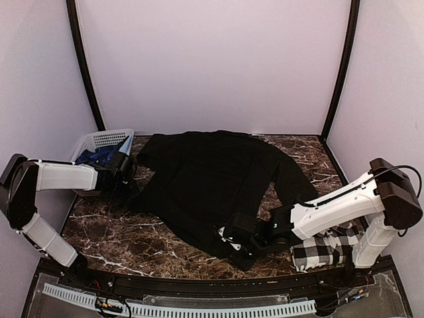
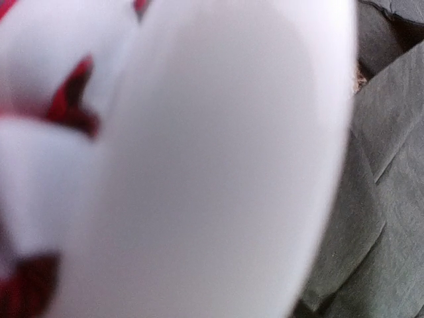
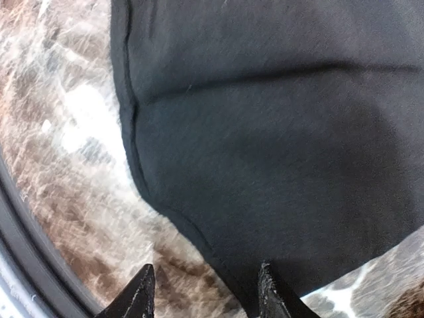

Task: Fold and stack the long sleeve shirts
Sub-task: Pick up the flattened shirt from the center of the board.

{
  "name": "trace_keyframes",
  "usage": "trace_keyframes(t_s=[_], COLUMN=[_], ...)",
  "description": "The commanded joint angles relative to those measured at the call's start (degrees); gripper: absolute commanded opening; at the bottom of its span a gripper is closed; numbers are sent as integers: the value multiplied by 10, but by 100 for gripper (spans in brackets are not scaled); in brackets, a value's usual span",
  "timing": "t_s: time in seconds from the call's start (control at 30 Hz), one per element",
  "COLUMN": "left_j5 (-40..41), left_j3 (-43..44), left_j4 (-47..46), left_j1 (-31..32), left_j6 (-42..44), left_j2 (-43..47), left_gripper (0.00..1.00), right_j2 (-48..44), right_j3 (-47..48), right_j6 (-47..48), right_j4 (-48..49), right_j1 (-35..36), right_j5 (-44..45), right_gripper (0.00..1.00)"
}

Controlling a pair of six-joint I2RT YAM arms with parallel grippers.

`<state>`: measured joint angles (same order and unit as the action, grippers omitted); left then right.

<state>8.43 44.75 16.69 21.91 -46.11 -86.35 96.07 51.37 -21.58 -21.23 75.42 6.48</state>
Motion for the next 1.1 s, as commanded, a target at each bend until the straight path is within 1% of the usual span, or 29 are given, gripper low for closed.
trace_keyframes(t_s=[0.0,0.1,0.13,0.17,0.2,0.27,0.33,0.47,0.63,0.7,0.73,0.77,0.83,0.87,0.9,0.97,1.07], left_j5=[-14,-11,-9,-7,-6,-4,-1,0,-11,-29,-36,-50,-58,-60,-67,-79,-82], left_j3=[-20,-19,-17,-15,-11,-5,3,24,40,36,25,18,-10,-17,-32,-47,-52], left_j4=[10,9,11,13,18,27,42,81,128,135,134,129,122,109,100,76,56], left_j1=[1,1,1,1,1,1,1,1,1,1,1,1,1,1,1,1,1], left_j6=[-7,-1,0,3,4,9,14,30,44,43,40,38,33,30,29,27,18], left_j2=[-23,-26,-26,-24,-23,-18,-10,9,26,31,40,44,58,67,71,75,54], left_gripper=[47,35,33,27,24,15,10,2,0,6,15,19,36,40,47,52,54], right_j2=[26,29,29,30,28,25,17,-19,-55,-61,-63,-62,-60,-59,-58,-56,-52], right_j3=[-5,-2,-1,0,0,2,9,26,53,62,65,67,70,71,71,73,77], right_j6=[-7,-18,-22,-23,-24,-23,-21,-12,3,7,9,9,10,10,10,11,16], right_j4=[18,6,0,-5,-8,-17,-28,-58,-99,-109,-113,-115,-115,-113,-112,-110,-112], right_j1=[6,7,7,7,7,7,7,6,5,3,2,2,1,0,-1,-3,-4], right_j5=[25,52,63,70,75,82,85,85,65,52,48,45,41,39,37,33,32], right_gripper=[47,40,35,29,24,10,0,0,0,0,0,0,0,0,0,0,0])
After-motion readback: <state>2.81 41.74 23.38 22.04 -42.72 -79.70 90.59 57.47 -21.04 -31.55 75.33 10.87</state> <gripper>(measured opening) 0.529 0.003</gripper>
